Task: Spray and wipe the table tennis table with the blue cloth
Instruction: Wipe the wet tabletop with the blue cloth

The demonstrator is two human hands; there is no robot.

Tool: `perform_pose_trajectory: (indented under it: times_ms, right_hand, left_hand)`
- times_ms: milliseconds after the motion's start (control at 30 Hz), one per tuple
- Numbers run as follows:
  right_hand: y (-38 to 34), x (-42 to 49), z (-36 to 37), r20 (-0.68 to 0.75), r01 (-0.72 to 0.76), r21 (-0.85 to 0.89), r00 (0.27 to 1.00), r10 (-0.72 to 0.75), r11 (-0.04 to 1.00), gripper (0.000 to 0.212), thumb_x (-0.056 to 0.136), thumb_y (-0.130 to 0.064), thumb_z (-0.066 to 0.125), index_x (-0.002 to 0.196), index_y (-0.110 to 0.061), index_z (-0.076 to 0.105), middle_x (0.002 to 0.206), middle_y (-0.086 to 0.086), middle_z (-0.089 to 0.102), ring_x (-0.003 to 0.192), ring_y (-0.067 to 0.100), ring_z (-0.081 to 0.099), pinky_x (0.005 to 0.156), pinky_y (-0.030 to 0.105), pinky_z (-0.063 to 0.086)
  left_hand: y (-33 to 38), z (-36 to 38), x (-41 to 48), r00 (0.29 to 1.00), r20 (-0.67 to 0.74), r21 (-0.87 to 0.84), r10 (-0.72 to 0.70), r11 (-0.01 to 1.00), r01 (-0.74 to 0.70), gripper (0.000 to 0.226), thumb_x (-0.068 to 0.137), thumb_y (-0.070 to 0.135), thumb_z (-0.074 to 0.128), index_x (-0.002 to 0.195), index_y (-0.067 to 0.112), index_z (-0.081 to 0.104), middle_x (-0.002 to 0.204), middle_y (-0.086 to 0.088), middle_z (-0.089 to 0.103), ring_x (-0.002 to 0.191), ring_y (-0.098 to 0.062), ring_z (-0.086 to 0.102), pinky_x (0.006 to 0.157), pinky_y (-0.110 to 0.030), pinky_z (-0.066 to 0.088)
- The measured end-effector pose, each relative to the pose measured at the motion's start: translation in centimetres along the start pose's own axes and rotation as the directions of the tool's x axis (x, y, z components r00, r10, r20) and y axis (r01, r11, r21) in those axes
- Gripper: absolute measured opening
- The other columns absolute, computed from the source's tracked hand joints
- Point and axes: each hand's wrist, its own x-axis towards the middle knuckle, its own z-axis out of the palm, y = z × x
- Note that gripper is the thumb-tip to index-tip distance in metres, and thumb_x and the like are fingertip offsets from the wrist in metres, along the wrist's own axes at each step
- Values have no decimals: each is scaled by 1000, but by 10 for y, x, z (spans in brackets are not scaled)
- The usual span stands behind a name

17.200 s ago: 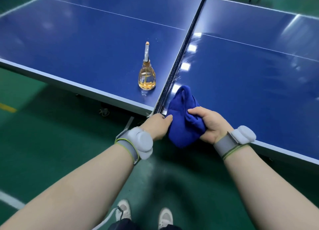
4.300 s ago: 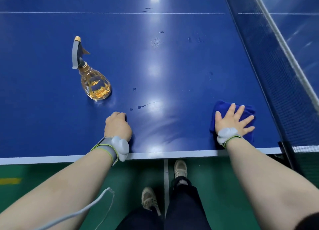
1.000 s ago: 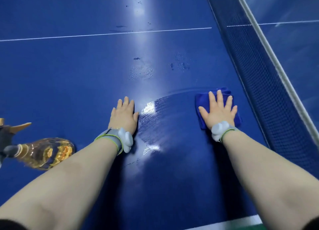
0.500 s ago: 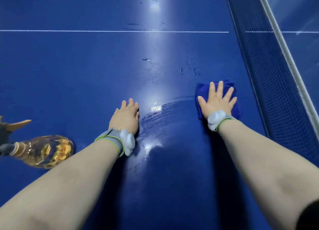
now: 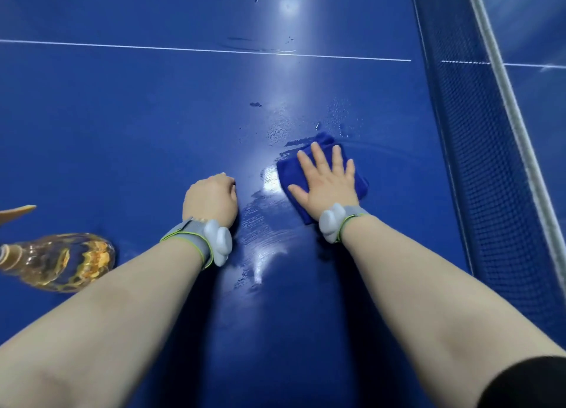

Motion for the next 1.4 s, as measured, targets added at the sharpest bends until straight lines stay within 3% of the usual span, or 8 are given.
perform_pose_trajectory:
  times_ms: [167,367,567,733,867,967,1067,1400]
  right_hand:
    - [99,-5,-5,-32,-285,48,958,286,957,75,93,-63,37,156,-32,10,165,-4,-2,149,39,-3,117,59,4]
    - [158,-4,-10,-20,-432,83,900,435,898,75,94,-63,32,156,-29,7,165,-1,-4,149,39,-6,118,59,3]
    - [165,36,-20,-23,-476,96,877,480,874,76,95,-62,31,157,-25,7,165,3,-4,148,43,-6,117,61,2]
    - [124,64,-25,-48,-363,61,929,366,930,75,96,-60,32,157,-24,7,165,5,-5,147,45,-6,117,61,2]
    - [62,73,-24,-32,-100,-6,995,99,995,77,95,-62,34,157,-26,6,165,4,-6,147,45,-6,116,61,0]
    - [39,70,-19,1,76,-41,997,-76,996,77,94,-63,34,157,-28,5,165,1,-7,148,42,-10,117,60,-1]
    - [58,72,-22,-7,122,-50,992,-122,991,75,93,-65,34,156,-33,8,165,-3,-4,149,39,-7,118,59,1]
    - [185,105,-37,-58,-332,59,940,335,941,74,94,-63,35,156,-31,11,165,-2,-1,149,40,-3,118,59,4]
  left_hand:
    - [29,5,13,990,-70,-65,121,990,-126,16,88,12,42,84,10,57,90,-4,51,89,-29,50,70,-36,37]
    - [60,13,36,988,13,-6,157,988,-157,16,95,18,41,102,7,51,115,-9,46,113,-30,42,92,-42,38]
    - [66,11,51,994,41,167,101,980,-106,23,98,18,34,106,7,53,114,-10,47,98,-31,48,74,-37,35]
    - [68,14,59,997,61,233,39,971,-52,27,99,25,33,110,9,52,108,-13,53,92,-33,55,62,-34,33]
    - [68,13,64,997,68,258,38,965,-54,28,100,25,32,109,7,52,105,-14,57,88,-34,58,58,-33,32]
    - [70,9,67,998,50,237,23,971,-34,28,99,25,33,101,7,54,97,-13,63,83,-33,57,58,-32,34]
    - [69,2,69,1000,24,201,8,980,-13,32,97,28,35,91,8,59,88,-11,66,78,-32,56,61,-32,41]
    - [77,7,99,980,-168,11,110,994,-109,22,92,22,45,88,7,60,96,-9,59,91,-34,52,75,-40,42]
